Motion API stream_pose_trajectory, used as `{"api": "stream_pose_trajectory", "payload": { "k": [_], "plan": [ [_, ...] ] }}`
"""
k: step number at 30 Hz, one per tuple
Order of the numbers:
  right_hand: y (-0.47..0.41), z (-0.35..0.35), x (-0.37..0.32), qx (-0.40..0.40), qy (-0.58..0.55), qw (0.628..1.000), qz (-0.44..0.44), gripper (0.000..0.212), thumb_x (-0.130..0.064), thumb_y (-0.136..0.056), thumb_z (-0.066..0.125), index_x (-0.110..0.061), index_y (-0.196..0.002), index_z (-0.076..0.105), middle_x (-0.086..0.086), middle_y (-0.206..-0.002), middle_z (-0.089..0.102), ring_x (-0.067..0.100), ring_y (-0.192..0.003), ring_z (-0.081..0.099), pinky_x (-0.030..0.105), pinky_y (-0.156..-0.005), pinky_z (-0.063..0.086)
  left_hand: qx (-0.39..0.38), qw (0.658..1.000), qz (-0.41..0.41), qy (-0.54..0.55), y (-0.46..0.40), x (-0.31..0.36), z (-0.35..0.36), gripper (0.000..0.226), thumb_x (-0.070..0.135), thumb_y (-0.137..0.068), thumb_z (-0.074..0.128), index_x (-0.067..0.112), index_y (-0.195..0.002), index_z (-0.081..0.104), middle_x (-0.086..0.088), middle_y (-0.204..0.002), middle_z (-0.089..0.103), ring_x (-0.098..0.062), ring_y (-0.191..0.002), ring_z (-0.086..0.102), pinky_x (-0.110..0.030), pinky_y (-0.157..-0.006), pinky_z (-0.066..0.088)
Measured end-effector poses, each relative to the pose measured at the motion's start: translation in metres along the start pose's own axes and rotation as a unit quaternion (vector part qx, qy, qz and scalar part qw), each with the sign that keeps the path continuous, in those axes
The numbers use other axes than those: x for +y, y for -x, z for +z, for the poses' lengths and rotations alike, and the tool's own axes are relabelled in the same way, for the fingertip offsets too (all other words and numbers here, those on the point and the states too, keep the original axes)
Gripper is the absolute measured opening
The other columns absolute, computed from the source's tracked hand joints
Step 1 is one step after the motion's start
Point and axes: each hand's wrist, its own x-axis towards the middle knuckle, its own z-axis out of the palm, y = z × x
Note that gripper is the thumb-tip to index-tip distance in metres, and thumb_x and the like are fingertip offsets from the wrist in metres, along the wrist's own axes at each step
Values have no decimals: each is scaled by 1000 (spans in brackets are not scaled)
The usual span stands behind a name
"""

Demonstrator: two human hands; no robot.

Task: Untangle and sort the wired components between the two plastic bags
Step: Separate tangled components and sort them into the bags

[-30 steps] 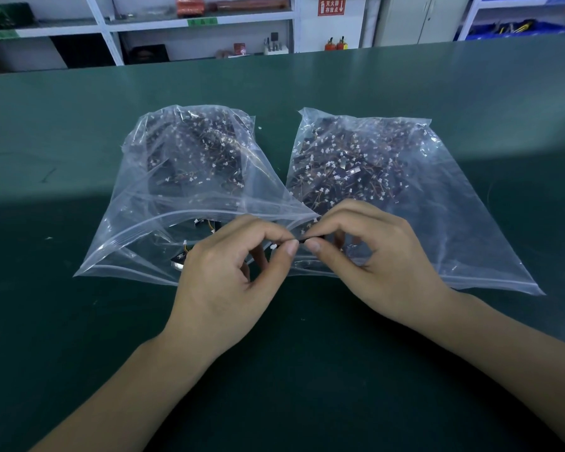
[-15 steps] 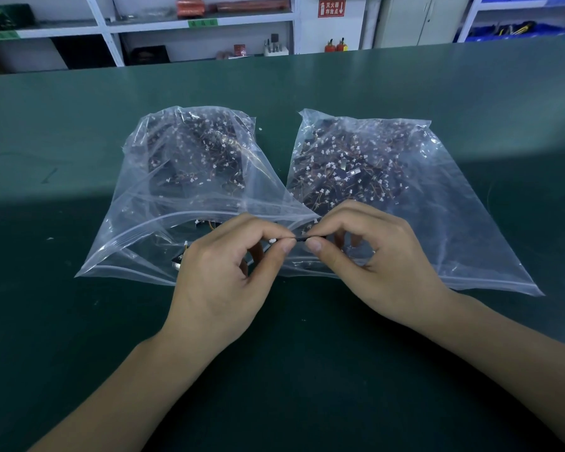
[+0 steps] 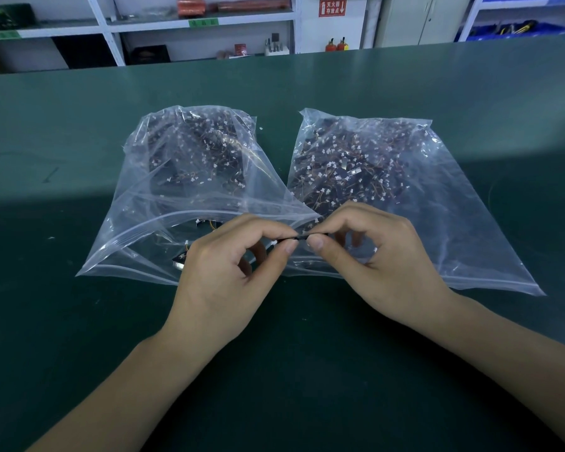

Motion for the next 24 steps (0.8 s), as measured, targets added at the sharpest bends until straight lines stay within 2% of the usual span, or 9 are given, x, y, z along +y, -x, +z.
{"api": "stream_pose_trajectory", "payload": {
  "k": [8, 15, 24],
  "plan": [
    [0, 1, -3, -5, -26, 1000, 9, 12, -22, -101, 69, -14, -94, 76, -5, -83, 68, 21, -77, 62, 25, -70, 47, -4, 999, -31, 24, 1, 3, -1, 7, 22, -100, 73, 27, -98, 78, 9, -90, 72, -21, -80, 67, -21, -62, 48],
    [0, 0, -2, -12, -13, 1000, -3, 9, -16, -101, 71, -13, -94, 76, -5, -84, 68, 22, -77, 61, 25, -71, 47, -8, 999, -24, 24, 1, 4, -1, 8, 20, -98, 72, 26, -95, 76, 9, -87, 70, -21, -78, 66, -27, -60, 49],
    [-1, 1, -2, -16, -2, 1000, -10, 14, -21, -101, 69, -12, -94, 75, -3, -84, 67, 21, -78, 61, 25, -71, 47, -12, 999, -27, 29, 1, 4, -2, 9, 19, -98, 73, 24, -91, 75, 9, -86, 70, -23, -77, 65, -33, -58, 49]
  ]
}}
